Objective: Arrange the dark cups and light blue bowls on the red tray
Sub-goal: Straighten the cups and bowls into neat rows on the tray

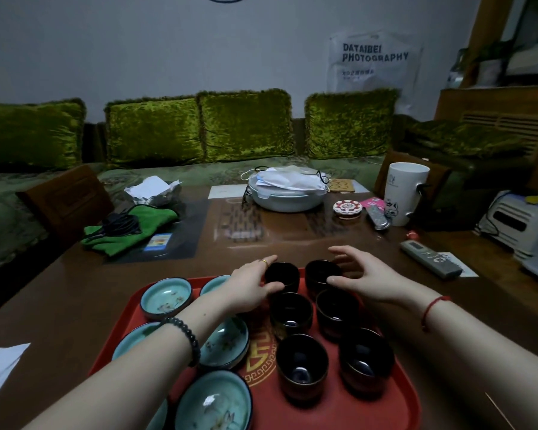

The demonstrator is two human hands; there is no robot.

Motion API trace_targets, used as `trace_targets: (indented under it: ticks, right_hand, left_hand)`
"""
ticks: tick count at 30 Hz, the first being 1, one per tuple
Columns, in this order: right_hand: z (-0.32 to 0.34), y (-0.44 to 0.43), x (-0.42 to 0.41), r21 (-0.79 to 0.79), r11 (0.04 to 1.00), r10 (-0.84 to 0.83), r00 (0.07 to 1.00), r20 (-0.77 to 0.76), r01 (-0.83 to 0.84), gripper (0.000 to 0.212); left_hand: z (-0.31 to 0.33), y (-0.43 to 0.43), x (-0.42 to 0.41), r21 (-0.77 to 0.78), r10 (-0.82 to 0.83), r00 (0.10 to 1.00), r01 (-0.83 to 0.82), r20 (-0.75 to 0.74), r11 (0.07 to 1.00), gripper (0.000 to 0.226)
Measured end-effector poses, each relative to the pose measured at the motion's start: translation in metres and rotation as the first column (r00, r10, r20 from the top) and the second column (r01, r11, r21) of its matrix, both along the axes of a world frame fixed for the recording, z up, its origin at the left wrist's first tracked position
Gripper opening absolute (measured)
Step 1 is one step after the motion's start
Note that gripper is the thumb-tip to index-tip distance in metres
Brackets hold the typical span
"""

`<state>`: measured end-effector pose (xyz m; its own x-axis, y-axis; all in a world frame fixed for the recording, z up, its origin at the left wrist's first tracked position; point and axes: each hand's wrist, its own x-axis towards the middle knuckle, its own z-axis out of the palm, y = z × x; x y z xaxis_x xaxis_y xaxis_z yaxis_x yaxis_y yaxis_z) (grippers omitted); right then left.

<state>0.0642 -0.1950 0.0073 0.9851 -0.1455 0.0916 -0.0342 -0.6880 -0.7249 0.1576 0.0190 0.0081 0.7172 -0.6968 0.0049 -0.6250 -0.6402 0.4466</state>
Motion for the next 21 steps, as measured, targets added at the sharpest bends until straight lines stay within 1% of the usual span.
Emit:
trace_targets:
  ticks: [2,7,14,17,21]
  right_hand:
    - [-0.004,-0.001,0.004,0.001,1.0,0.018,1.0,-0.007,-0.018,0.059]
    - [-0.009,-0.003,0.008,0.023,1.0,0.006,1.0,0.028,-0.007,0.054]
    - [-0.008,-0.001,0.008,0.054,0.998,0.006,1.0,0.018,-0.007,0.055]
    - [-0.003,0.002,0.001,0.084,0.997,-0.006,0.999,0.035,0.003,0.058]
    - [0.007,0.004,-0.022,0.098,0.995,-0.031,0.994,0.109,0.02,0.059]
  left_hand:
    - [-0.002,-0.001,0.001,-0.025,-0.008,1.0,0.007,-0.02,1.0,0.062]
    - [-0.007,-0.001,0.004,-0.094,-0.033,0.999,0.03,-0.036,0.995,0.061]
    - [-0.01,-0.001,0.005,-0.143,-0.037,0.997,0.028,-0.06,0.989,0.063]
    - [-0.009,0.002,-0.003,-0.216,-0.031,0.999,0.021,-0.042,0.976,0.062]
    - [-0.007,0.016,-0.019,-0.319,-0.044,0.999,0.041,-0.003,0.947,0.061]
